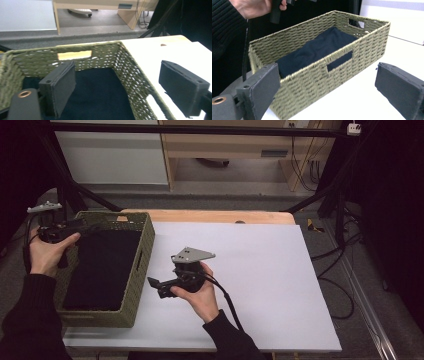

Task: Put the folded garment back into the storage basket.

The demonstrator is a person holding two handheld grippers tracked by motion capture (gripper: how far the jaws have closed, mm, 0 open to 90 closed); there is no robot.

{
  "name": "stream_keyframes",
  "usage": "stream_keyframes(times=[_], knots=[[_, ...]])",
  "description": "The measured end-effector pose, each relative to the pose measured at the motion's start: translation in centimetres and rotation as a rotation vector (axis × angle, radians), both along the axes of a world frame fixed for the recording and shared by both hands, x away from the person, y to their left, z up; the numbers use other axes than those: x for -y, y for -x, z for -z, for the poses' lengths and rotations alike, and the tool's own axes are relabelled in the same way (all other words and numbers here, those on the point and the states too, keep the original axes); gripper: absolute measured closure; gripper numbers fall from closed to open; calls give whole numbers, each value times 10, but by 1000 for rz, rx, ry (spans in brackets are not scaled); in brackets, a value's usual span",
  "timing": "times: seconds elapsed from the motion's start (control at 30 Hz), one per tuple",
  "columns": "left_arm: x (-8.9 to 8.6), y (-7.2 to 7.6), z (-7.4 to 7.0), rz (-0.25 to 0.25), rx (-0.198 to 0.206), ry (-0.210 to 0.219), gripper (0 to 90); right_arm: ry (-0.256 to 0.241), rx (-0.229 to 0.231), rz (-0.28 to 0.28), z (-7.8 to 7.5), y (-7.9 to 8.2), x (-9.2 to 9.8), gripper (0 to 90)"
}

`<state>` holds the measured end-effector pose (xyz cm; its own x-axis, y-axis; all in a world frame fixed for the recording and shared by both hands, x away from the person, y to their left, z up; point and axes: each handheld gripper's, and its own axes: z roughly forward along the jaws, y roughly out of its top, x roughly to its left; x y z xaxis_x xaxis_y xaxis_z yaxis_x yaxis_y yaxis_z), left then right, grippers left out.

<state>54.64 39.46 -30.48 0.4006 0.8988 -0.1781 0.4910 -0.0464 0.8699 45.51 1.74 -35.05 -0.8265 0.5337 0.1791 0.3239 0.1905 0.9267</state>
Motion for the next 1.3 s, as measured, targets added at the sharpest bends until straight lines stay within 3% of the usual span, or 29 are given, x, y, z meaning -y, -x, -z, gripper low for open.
stream_keyframes(times=[0.1, 0.33, 0.43, 0.67, 0.77, 0.87, 0.97, 1.07, 1.1, 1.3], knots=[[7, 7, 1, 18, 9, 2, 106, 2, -3, 2, 1, -2, 10, 57], [31, 29, 2, 86, 53, 32, 21, 21, -34, 27, 4, -8, 58, 53], [45, 38, 3, 110, 62, 31, 0, 17, -40, 37, 5, -9, 70, 54], [88, 63, 6, 211, 124, 27, 0, 46, -46, 82, 12, -12, 120, 53], [98, 68, 9, 228, 132, 33, 0, 49, -50, 94, 15, -12, 137, 53], [119, 77, 16, 264, 144, 48, 0, 49, -54, 113, 19, -11, 153, 53], [130, 80, 20, 292, 148, 60, 0, 36, -62, 134, 23, -11, 169, 50], [147, 86, 28, 325, 152, 44, 0, 35, -62, 150, 26, -11, 183, 50], [157, 89, 33, 351, 148, 48, 0, 41, -61, 153, 28, -11, 188, 50], [183, 100, 50, 399, 144, 61, 0, 42, -67, 180, 38, -7, 213, 50]])
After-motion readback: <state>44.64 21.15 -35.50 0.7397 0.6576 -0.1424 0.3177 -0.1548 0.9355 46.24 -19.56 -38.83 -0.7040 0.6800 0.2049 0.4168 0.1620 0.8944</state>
